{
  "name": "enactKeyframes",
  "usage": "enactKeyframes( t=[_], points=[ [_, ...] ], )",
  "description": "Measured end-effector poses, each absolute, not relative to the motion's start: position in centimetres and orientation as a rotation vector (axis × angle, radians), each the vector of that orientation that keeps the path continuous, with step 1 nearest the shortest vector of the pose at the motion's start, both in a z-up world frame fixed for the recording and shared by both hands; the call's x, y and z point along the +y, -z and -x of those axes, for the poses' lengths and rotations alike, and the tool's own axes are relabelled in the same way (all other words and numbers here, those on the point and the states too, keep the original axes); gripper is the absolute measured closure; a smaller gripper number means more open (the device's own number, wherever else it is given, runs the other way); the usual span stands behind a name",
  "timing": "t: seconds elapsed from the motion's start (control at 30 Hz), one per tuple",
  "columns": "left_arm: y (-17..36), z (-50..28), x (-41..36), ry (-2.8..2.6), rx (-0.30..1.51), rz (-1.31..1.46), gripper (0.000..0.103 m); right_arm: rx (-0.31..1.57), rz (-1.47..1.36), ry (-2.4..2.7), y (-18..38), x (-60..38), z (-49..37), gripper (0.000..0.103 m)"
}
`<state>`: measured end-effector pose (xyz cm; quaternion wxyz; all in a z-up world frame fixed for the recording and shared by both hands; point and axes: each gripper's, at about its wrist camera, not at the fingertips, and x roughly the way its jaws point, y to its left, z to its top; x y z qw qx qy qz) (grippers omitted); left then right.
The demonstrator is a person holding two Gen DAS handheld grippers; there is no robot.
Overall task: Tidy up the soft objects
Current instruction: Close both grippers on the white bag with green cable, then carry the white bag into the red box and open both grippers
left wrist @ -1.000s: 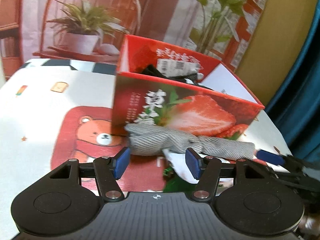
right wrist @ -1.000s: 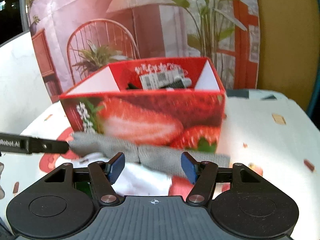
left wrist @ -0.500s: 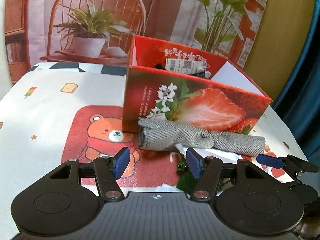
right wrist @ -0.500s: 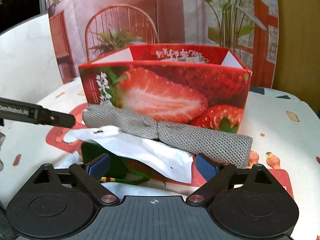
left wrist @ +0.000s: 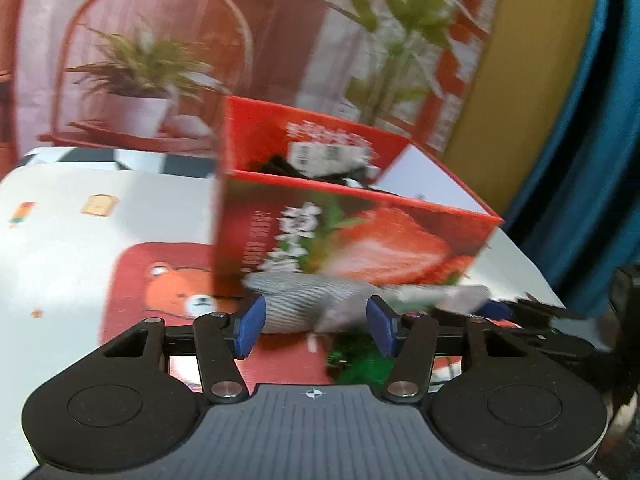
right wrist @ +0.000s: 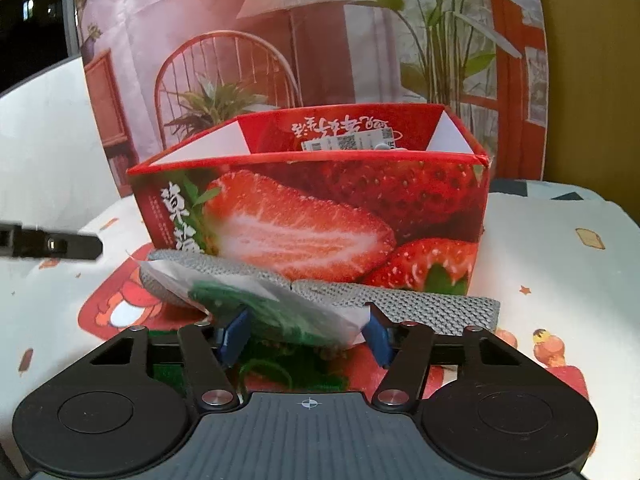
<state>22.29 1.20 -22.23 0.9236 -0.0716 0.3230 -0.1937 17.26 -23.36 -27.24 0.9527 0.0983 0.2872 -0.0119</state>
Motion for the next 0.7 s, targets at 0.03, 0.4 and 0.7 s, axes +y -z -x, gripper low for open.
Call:
enactKeyframes(
  t=[0.03,0.4,0.7],
  points=[
    [22.3,-22.5,0.6,0.419,0.663,0.131,0.044,0.58,-0.202,0.024,27.2,-23.4,-17.3,0.049],
    [23.8,-26.0,-2.2,0.534,0.68,0.049,0.044,0.567,-0.267,0.04,27.6,-24.8,-17.9,0.058],
    [25.4,-27.2,-2.7,0.578,0.729,0.065,0.047,0.571,-0.264,0.034,28.0,-24.8,-18.0,0.058]
  ],
)
